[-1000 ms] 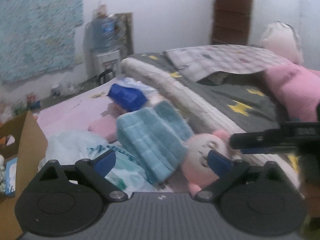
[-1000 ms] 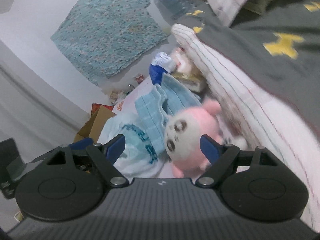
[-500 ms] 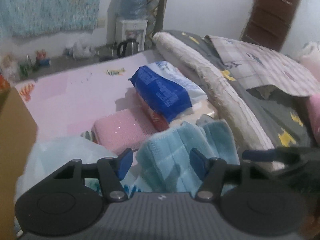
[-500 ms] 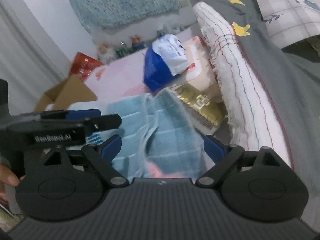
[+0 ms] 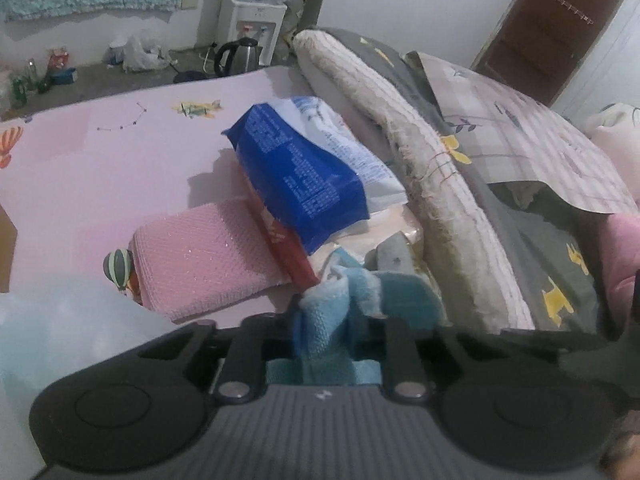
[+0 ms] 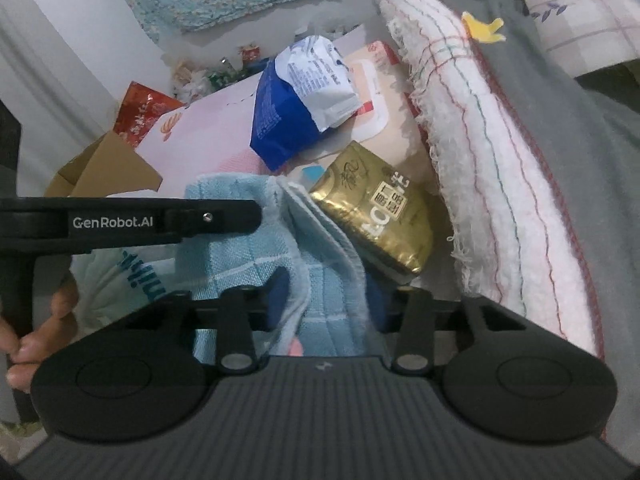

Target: Organize soft objects

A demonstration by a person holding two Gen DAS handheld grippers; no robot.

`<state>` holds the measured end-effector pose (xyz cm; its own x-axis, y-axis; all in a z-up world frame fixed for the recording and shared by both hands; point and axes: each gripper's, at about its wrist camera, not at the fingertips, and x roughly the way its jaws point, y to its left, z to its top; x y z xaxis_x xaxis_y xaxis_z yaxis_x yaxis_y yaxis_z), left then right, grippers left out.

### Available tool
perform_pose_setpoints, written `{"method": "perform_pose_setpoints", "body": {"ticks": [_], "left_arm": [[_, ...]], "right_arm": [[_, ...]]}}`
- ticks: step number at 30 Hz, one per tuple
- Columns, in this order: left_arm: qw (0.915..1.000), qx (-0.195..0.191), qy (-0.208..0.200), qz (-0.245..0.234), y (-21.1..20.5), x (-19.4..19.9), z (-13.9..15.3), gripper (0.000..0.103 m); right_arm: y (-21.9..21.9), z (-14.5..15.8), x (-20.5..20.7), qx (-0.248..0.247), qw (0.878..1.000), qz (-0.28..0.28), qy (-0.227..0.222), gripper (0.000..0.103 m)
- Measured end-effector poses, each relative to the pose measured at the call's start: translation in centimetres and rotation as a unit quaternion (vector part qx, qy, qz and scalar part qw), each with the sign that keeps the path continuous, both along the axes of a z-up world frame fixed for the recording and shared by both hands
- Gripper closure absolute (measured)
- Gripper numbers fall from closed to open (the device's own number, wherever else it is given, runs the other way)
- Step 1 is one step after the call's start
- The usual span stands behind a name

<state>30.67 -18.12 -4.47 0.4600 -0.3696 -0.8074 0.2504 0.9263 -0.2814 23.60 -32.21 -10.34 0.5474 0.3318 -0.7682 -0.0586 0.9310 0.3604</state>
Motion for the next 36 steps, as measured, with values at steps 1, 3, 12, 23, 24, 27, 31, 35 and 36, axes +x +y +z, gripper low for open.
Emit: {"method": "perform_pose_setpoints", "body": {"ticks": [1,3,12,23,24,27,31,35,36], "left_arm": [[1.0,-0.002,-0.004,0.004,0.1,-0.3,0.3,0.087],[0.9998,-0.011,-0.014,0.006,0.4,-0.9,1.1,0.089],[0.9953,-0.078,-0.058,0.008,2.8,-5.2,7.3,0.09],[0.9824,-0.146,-0.11,-0.038,4.9,-14.6,14.3,0.09],[0.9822,-0.147,-0.109,-0.043,5.0,-15.5,14.2,0.09],[0.983,-0.151,-0.089,-0.055,5.3,-18.0,12.9,0.09],[0.9865,-0.147,-0.046,-0.055,5.7,-20.2,8.9,0.09],[0.9928,-0.118,-0.002,-0.021,6.6,-20.1,3.3,0.09],[0.9943,-0.106,0.01,-0.008,6.8,-19.8,1.9,0.09]], "right_arm": [[0.0,0.2,-0.1,0.001,1.0,-0.002,-0.005,0.073],[0.0,0.9,-0.7,0.006,1.0,-0.004,-0.019,0.08],[1.0,6.9,-3.8,0.024,0.993,0.009,-0.114,0.094],[2.5,13.9,-13.6,0.07,0.981,0.025,-0.179,0.094],[2.5,14.0,-14.7,0.077,0.981,0.025,-0.177,0.094],[2.6,13.6,-18.2,0.102,0.982,0.027,-0.159,0.094],[3.6,10.3,-21.1,0.119,0.986,0.03,-0.112,0.094],[4.5,4.9,-21.4,0.15,0.987,0.016,-0.05,0.094],[4.8,3.6,-21.3,0.152,0.988,0.01,-0.037,0.094]]}}
